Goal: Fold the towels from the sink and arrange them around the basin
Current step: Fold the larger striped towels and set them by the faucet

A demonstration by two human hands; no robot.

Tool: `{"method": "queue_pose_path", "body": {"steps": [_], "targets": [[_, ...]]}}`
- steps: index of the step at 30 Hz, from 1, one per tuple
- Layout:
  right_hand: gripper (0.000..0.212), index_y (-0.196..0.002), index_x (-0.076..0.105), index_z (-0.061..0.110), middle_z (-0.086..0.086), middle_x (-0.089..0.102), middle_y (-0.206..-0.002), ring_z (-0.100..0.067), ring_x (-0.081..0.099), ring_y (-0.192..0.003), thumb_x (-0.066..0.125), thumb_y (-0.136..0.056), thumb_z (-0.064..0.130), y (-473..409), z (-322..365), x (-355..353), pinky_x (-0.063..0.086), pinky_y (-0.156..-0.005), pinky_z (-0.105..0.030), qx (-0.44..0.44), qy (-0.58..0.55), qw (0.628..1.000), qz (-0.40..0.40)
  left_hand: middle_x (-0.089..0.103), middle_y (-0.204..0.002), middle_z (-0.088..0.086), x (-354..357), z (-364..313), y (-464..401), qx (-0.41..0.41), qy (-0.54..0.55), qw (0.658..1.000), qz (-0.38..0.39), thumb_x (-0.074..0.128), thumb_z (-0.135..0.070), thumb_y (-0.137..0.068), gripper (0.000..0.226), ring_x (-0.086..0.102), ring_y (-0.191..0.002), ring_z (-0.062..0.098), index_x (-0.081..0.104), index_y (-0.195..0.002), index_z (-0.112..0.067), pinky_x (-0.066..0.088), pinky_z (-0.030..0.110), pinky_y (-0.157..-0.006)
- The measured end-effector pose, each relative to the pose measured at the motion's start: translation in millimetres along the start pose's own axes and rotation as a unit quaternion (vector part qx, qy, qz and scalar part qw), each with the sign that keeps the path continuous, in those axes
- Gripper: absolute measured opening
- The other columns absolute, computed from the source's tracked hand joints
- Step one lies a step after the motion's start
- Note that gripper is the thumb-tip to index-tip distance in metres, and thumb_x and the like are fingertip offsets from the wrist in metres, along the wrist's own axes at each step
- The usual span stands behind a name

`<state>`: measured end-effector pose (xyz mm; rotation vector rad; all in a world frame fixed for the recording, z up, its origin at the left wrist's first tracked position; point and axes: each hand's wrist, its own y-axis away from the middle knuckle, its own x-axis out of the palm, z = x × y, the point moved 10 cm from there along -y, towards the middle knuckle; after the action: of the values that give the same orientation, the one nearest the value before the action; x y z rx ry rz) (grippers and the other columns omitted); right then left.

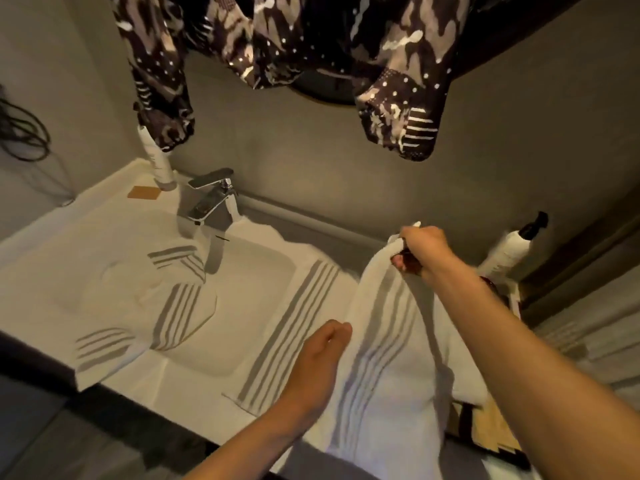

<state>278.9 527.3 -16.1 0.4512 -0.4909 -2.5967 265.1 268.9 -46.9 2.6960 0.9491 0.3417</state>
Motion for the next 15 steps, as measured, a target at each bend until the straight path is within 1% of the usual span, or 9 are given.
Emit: {"method": "queue_pose_path", "body": {"steps": [1,2,3,5,6,8,10,13,15], "targets": [[0.016,-0.082,0.062,-0.007,-0.020,0.057,-0.060,-0.026,0.050,-0.040,0.051,-0.083,0.005,-5.3,-0.7,26.6,0.044,-0.045,-0.030,-0.004,0.008,1.000,0.010,0.056,-0.095,-0.020,-29.0,10.4,-7.0,-0.026,0.001,0.999,-0.033,0.047,-0.032,-0.102,0.009,0.054,-0.086,-0.012,0.056,-0.101,-0.031,0.037,0.010,-0.087],[0.019,-0.083,0.063,-0.008,-0.020,0.058,-0.061,-0.026,0.052,-0.041,0.053,-0.086,0.009,-12.7,-3.1,55.6,0.047,-0.047,-0.032,-0.008,0.009,1.000,0.026,0.059,-0.102,-0.014,-59.2,21.2,-18.2,-0.038,-0.026,0.997,-0.057,0.047,-0.035,-0.102,0.016,0.057,-0.096,-0.002,0.058,-0.108,-0.026,0.037,0.017,-0.094],[0.024,-0.080,0.063,-0.005,-0.019,0.058,-0.059,-0.025,0.053,-0.041,0.055,-0.090,0.015,-17.4,-9.8,84.6,0.049,-0.049,-0.034,-0.007,0.004,0.999,0.050,0.063,-0.100,-0.004,-87.0,34.0,-29.6,-0.050,-0.085,0.993,-0.070,0.047,-0.038,-0.101,0.024,0.059,-0.094,0.008,0.061,-0.106,-0.020,0.042,0.025,-0.090],[0.040,-0.068,0.060,0.006,-0.016,0.060,-0.060,-0.027,0.057,-0.048,0.053,-0.097,0.033,-29.4,-38.7,132.4,0.050,-0.056,-0.038,-0.017,0.043,0.995,0.091,0.060,-0.084,0.002,-140.1,73.3,-49.9,-0.100,-0.222,0.967,-0.078,0.048,-0.039,-0.100,0.026,0.057,-0.076,0.014,0.055,-0.096,-0.015,0.040,0.027,-0.067],[0.043,-0.065,0.060,0.010,-0.015,0.065,-0.064,-0.029,0.061,-0.057,0.052,-0.096,0.039,-32.8,-57.2,145.2,0.053,-0.062,-0.040,-0.032,0.101,0.990,0.093,0.060,-0.085,0.001,-166.7,94.2,-56.5,-0.135,-0.295,0.942,-0.081,0.048,-0.037,-0.100,0.020,0.056,-0.075,0.014,0.052,-0.100,-0.017,0.038,0.027,-0.062],[0.036,-0.069,0.061,0.013,-0.011,0.070,-0.077,-0.030,0.066,-0.074,0.051,-0.094,0.037,-30.0,-92.8,148.5,0.054,-0.070,-0.039,-0.071,0.231,0.967,0.075,0.056,-0.095,-0.002,-208.0,121.1,-67.1,-0.164,-0.409,0.893,-0.086,0.047,-0.032,-0.099,0.018,0.054,-0.083,0.014,0.046,-0.112,-0.019,0.037,0.027,-0.064],[0.025,-0.077,0.058,0.015,-0.004,0.066,-0.083,-0.024,0.061,-0.077,0.045,-0.095,0.027,-16.0,-117.9,145.5,0.046,-0.065,-0.034,-0.130,0.354,0.924,0.067,0.053,-0.097,-0.004,-223.6,123.0,-84.7,-0.125,-0.453,0.876,-0.111,0.046,-0.029,-0.099,0.016,0.052,-0.085,0.012,0.047,-0.112,-0.020,0.037,0.027,-0.068],[0.024,-0.078,0.051,0.015,-0.001,0.058,-0.081,-0.018,0.053,-0.073,0.039,-0.096,0.022,12.4,-140.5,154.9,0.040,-0.063,-0.033,-0.225,0.432,0.868,0.093,0.059,-0.099,-0.002,-205.3,103.4,-127.4,-0.043,-0.411,0.902,-0.124,0.047,-0.032,-0.100,0.014,0.057,-0.088,0.015,0.052,-0.104,-0.019,0.047,0.031,-0.074],[0.023,-0.081,0.056,0.014,-0.001,0.059,-0.082,-0.017,0.053,-0.074,0.039,-0.096,0.019,20.8,-143.8,157.4,0.045,-0.068,-0.036,-0.287,0.444,0.844,0.090,0.060,-0.110,0.000,-182.1,81.7,-166.5,0.024,-0.395,0.910,-0.121,0.049,-0.034,-0.099,0.024,0.057,-0.097,0.018,0.055,-0.114,-0.017,0.050,0.036,-0.084]]}}
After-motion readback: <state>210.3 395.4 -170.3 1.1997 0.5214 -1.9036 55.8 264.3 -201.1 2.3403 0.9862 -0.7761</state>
